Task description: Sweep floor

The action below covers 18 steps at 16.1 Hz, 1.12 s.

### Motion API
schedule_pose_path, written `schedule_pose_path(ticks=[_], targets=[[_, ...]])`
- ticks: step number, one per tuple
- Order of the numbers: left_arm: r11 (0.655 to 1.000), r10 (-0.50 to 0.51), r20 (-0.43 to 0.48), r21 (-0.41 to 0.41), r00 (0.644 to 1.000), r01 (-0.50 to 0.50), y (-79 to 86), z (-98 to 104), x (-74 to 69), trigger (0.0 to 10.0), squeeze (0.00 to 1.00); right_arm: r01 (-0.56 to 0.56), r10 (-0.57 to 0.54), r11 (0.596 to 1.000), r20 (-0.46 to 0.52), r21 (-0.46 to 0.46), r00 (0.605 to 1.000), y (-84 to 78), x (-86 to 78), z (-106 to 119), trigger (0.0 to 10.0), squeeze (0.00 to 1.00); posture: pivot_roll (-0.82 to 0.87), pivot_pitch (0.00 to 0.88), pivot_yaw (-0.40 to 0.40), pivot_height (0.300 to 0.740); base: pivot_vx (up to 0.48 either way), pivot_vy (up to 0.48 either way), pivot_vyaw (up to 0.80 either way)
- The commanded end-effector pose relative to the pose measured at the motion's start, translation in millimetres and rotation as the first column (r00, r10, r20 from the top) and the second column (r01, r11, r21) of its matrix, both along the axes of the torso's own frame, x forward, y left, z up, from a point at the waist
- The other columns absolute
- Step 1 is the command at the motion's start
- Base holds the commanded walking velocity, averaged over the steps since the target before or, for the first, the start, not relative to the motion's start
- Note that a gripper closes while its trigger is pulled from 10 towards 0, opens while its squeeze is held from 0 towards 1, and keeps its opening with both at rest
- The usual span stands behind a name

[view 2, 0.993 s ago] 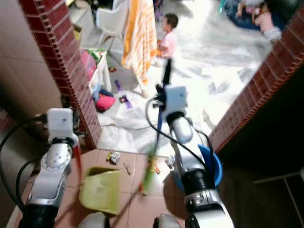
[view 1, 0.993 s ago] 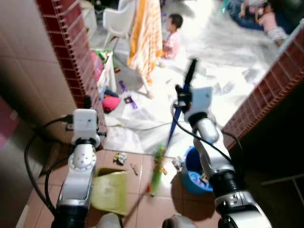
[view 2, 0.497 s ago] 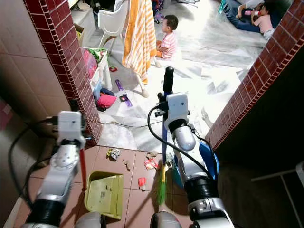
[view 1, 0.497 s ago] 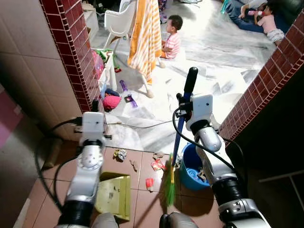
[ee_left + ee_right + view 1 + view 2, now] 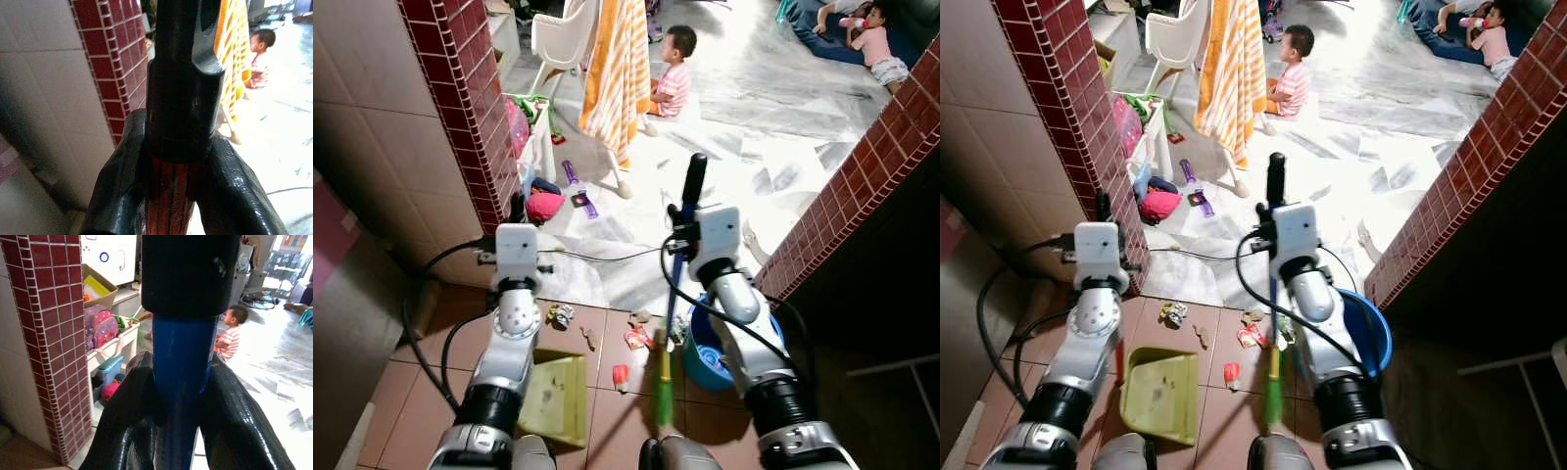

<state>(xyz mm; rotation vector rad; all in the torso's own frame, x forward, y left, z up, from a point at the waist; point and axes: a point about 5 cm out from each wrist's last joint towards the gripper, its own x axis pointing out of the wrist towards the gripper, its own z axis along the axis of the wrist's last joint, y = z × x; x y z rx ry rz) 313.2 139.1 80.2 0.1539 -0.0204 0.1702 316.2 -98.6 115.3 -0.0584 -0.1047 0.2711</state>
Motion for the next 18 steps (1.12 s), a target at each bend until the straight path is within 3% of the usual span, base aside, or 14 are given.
schedule_pose_path(ticks=[1, 5, 9, 10, 11, 13, 18], targets=[[1.000, 0.001, 0.062, -0.005, 0.998, 0.000, -9.8, 10, 7.2, 10.0, 0.00, -0.013, 0.013, 1.000, 0.032, -0.006, 0.999, 3.9, 1.6, 10, 10.0, 0.00, -0.09, 0.123, -0.073, 0.740, 0.000, 0.000, 0.00], [0.997, -0.052, 0.041, -0.055, 0.998, 0.055, -29.8, 1, 10.4, 10.0, 0.00, -0.015, 0.015, 1.000, -0.044, 0.003, 0.999, 3.0, 4.3, 3, 10.0, 0.00, -0.11, 0.116, -0.080, 0.740, 0.000, 0.000, 0.00], [0.994, -0.076, 0.011, -0.084, 0.997, 0.076, -43.5, -3, 12.4, 10.0, 0.00, 0.006, 0.029, 0.990, -0.243, 0.142, 0.969, 6.8, 8.8, -13, 10.0, 0.00, -0.11, 0.087, -0.086, 0.740, 0.000, 0.000, 0.00], [0.992, -0.074, 0.007, -0.103, 0.997, 0.074, -45.9, -3, 14.1, 10.0, 0.00, -0.018, 0.082, 0.976, -0.288, 0.218, 0.954, 15.4, 9.1, -12, 10.0, 0.00, -0.11, 0.077, -0.087, 0.740, 0.000, 0.000, 0.00], [0.991, -0.075, 0.005, -0.108, 0.997, 0.075, -46.3, -3, 15.1, 10.0, 0.00, -0.029, 0.109, 0.963, -0.289, 0.267, 0.951, 19.0, 10.1, -9, 10.0, 0.00, -0.11, 0.068, -0.087, 0.740, 0.000, 0.000, 0.00], [0.985, -0.084, -0.005, -0.149, 0.996, 0.082, -48.5, -3, 18.6, 10.0, 0.00, -0.085, 0.198, 0.898, -0.223, 0.432, 0.954, 28.0, 15.9, 15, 10.0, 0.00, -0.11, 0.041, -0.093, 0.740, 0.000, 0.000, 0.00], [0.972, -0.096, -0.026, -0.219, 0.995, 0.088, -48.8, -5, 22.4, 10.0, 0.00, -0.228, 0.308, 0.835, -0.082, 0.500, 0.948, 33.3, 26.6, 60, 10.0, 0.00, -0.11, 0.000, -0.105, 0.740, 0.000, 0.000, 0.00]])
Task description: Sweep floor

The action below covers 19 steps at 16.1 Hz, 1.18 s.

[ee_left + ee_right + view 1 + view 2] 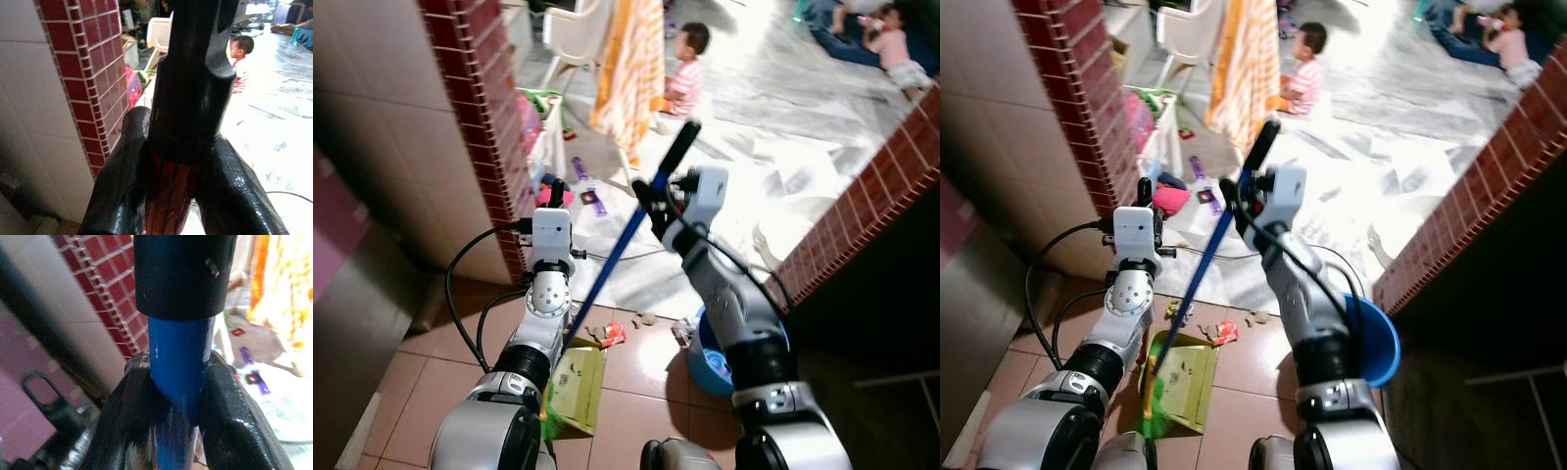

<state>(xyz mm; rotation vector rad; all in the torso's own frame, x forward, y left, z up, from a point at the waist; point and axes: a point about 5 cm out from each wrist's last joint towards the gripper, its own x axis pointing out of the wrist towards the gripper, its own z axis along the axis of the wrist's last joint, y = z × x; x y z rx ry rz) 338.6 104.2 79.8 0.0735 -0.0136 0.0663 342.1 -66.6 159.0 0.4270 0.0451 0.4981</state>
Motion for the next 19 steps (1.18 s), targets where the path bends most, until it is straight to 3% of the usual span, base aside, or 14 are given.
schedule_pose_path(ticks=[1, 3, 6, 8, 10, 12, 16, 17, 19], targets=[[0.989, 0.011, -0.035, -0.146, 0.999, -0.017, -11.9, -3, -1.1, 10.0, 0.00, -0.046, 0.041, 0.998, 0.096, 0.047, 0.995, 1.5, 2.5, 26, 10.0, 0.00, -0.11, 0.000, -0.105, 0.740, 0.000, 0.000, 0.00], [0.986, 0.007, -0.025, -0.168, 1.000, -0.011, -5.5, 1, 3.1, 10.0, 0.00, -0.095, 0.096, 0.995, 0.198, -0.012, 0.975, -2.5, 6.2, 47, 10.0, 0.00, -0.11, 0.000, -0.104, 0.740, 0.000, 0.000, 0.00], [0.983, -0.024, -0.014, -0.184, 1.000, 0.021, 1.2, 0, 2.2, 10.0, 0.00, -0.069, 0.096, 0.994, 0.355, -0.089, 0.930, -14.5, 10.0, 74, 10.0, 0.00, -0.09, 0.000, -0.096, 0.740, 0.000, 0.000, 0.00], [0.986, -0.021, -0.011, -0.165, 1.000, 0.019, 8.0, -2, 0.6, 10.0, 0.00, 0.030, 0.020, 0.994, 0.434, -0.109, 0.901, -31.0, 16.7, 91, 10.0, 0.00, -0.08, 0.000, -0.089, 0.740, 0.000, 0.000, 0.00], [0.988, -0.047, -0.003, -0.150, 0.999, 0.046, 15.8, -3, -0.7, 10.0, 0.00, 0.231, -0.106, 0.956, 0.521, -0.180, 0.847, -53.5, 23.5, 99, 10.0, 0.00, -0.07, 0.000, -0.079, 0.740, 0.000, 0.000, 0.00], [0.982, -0.090, -0.012, -0.165, 0.996, 0.087, 17.2, -4, -1.4, 10.0, 0.00, 0.321, -0.142, 0.911, 0.534, -0.258, 0.833, -63.8, 22.7, 85, 10.0, 0.00, -0.06, 0.000, -0.072, 0.740, 0.000, 0.000, 0.00], [0.971, -0.177, 0.043, -0.156, 0.983, 0.182, 16.3, 1, -9.1, 10.0, 0.00, 0.344, -0.187, 0.891, 0.451, -0.296, 0.873, -69.3, 9.0, 45, 10.0, 0.00, -0.04, 0.000, -0.059, 0.740, 0.000, 0.000, 0.00], [0.961, -0.203, 0.093, -0.172, 0.975, 0.216, 16.4, 9, -15.6, 10.0, 0.00, 0.362, -0.217, 0.883, 0.423, -0.300, 0.880, -68.7, 1.3, 26, 10.0, 0.00, -0.03, 0.000, -0.053, 0.740, 0.000, 0.000, 0.00], [0.954, -0.215, 0.129, -0.185, 0.968, 0.237, 20.6, 19, -23.2, 10.0, 0.00, 0.378, -0.231, 0.868, 0.411, -0.323, 0.882, -64.7, -7.1, 10, 10.0, 0.00, -0.02, 0.000, -0.044, 0.740, 0.000, 0.000, 0.00]])
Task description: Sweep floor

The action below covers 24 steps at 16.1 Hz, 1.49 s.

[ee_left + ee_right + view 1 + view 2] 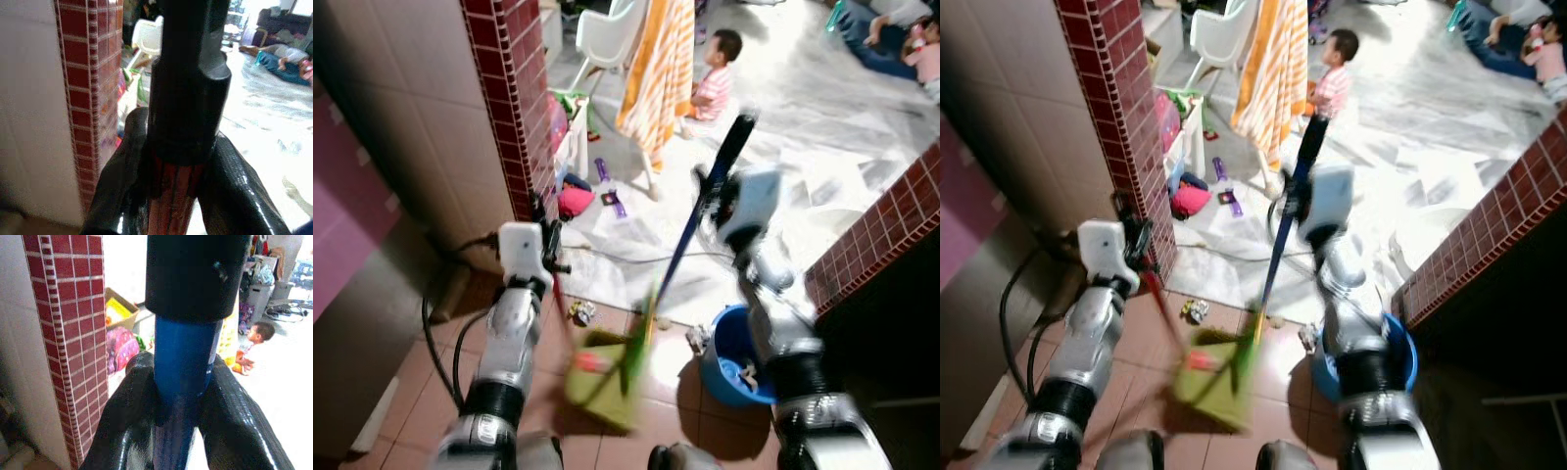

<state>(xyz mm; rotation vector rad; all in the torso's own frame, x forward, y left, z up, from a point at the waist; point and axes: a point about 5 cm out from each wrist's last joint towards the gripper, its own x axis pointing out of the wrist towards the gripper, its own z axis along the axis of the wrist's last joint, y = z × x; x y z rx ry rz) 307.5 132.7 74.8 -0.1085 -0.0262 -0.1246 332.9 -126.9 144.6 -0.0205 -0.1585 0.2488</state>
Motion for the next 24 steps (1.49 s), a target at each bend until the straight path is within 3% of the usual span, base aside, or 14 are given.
schedule_pose_path(ticks=[1, 6, 9, 13, 18, 24], targets=[[1.000, -0.022, 0.105, -0.016, 0.994, 0.024, -3.1, 27, 5.1, 10.0, 0.00, 0.037, -0.032, 0.999, 0.123, -0.040, 0.992, -3.1, -0.5, 20, 10.0, 0.00, -0.01, 0.000, -0.041, 0.740, 0.000, 0.000, 0.00], [1.000, -0.002, 0.103, 0.015, 0.995, 0.001, 19.0, 40, -14.8, 10.0, 0.00, 0.066, -0.062, 0.997, 0.088, -0.038, 0.994, -4.5, -4.3, 9, 10.0, 0.00, 0.01, 0.000, -0.043, 0.740, 0.000, 0.000, 0.00], [0.999, 0.018, 0.090, 0.045, 0.996, -0.022, 20.1, 42, -22.8, 10.0, 0.00, 0.076, -0.074, 0.997, 0.075, -0.031, 0.994, -4.7, -4.8, 6, 10.0, 0.00, 0.02, 0.000, -0.042, 0.740, 0.000, 0.000, 0.00], [0.997, 0.051, 0.007, 0.053, 0.999, -0.051, 18.9, 39, -34.9, 10.0, 0.00, 0.085, -0.083, 0.996, 0.045, -0.028, 0.995, -6.4, -11.0, -4, 10.0, 0.00, 0.01, 0.000, -0.041, 0.740, 0.000, 0.000, 0.00], [0.999, 0.039, 0.004, 0.024, 0.999, -0.039, 13.1, 45, -34.4, 10.0, 0.00, 0.096, -0.095, 0.995, -0.031, 0.040, 0.995, -1.2, -11.4, -14, 10.0, 0.00, 0.01, 0.000, -0.049, 0.740, 0.000, 0.000, 0.00], [0.999, 0.036, -0.007, 0.014, 0.999, -0.036, 11.7, 47, -33.4, 10.0, 0.00, 0.089, -0.087, 0.995, -0.051, 0.041, 0.995, -0.9, -9.8, -17, 10.0, 0.00, 0.01, 0.000, -0.057, 0.740, -0.122, 0.000, -0.72]])
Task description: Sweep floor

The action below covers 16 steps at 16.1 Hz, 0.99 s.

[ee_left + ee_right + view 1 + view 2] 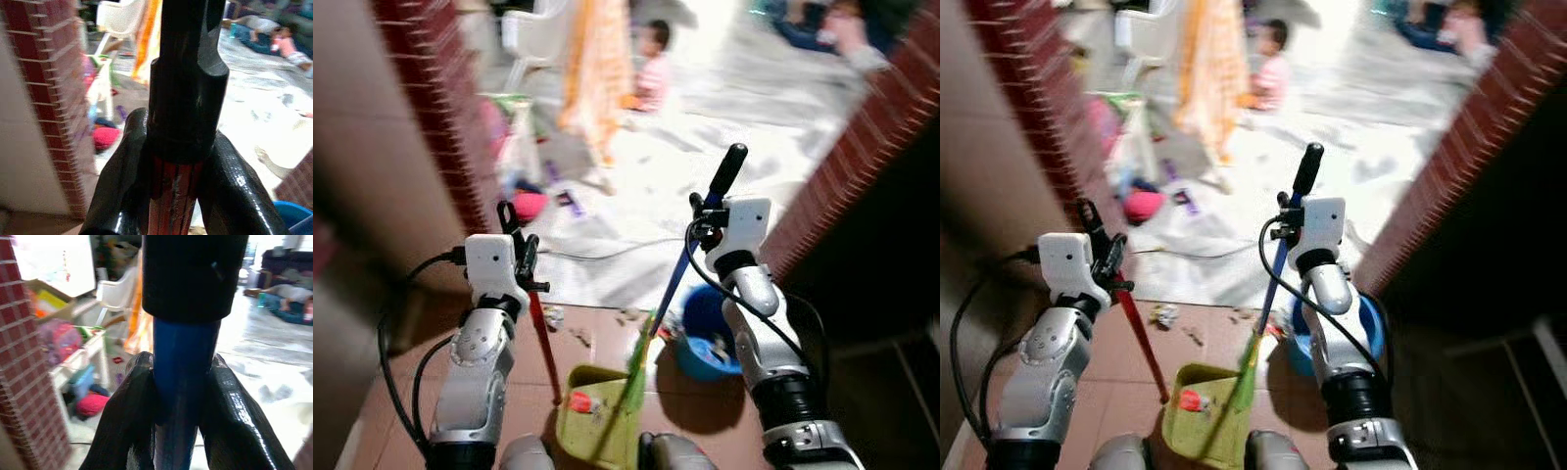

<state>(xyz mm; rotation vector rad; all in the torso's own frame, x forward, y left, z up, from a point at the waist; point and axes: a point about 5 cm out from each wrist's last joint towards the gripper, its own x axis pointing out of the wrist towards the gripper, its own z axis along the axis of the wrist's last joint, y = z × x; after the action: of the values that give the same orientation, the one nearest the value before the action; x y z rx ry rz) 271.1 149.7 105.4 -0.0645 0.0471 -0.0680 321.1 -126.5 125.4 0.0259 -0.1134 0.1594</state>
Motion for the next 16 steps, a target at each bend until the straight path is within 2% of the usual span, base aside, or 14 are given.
schedule_pose_path(ticks=[1, 13, 16], targets=[[0.999, -0.019, 0.065, -0.034, 0.998, 0.022, -6.1, 16.3, 3.1, 10.0, 0.00, 0.001, -0.001, 1.000, -0.001, -0.004, 1.000, -1.6, 2.1, 1.9, 10.0, 0.00, 0.01, 0.000, -0.060, 0.740, -0.326, 0.000, 0.00], [0.998, -0.032, 0.059, -0.044, 0.998, 0.035, -8.9, 18.4, 5.9, 10.0, 0.00, -0.001, 0.001, 1.000, -0.018, -0.004, 1.000, -0.9, 2.7, -1.4, 10.0, 0.00, 0.00, 0.000, -0.057, 0.740, -0.352, 0.000, -0.07], [0.998, -0.030, 0.061, -0.048, 0.998, 0.033, -8.2, 19.3, 7.5, 10.0, 0.00, 0.005, -0.005, 1.000, -0.018, -0.007, 1.000, -2.2, 3.5, -1.2, 10.0, 0.00, 0.00, 0.000, -0.055, 0.740, -0.204, 0.000, 0.00]])
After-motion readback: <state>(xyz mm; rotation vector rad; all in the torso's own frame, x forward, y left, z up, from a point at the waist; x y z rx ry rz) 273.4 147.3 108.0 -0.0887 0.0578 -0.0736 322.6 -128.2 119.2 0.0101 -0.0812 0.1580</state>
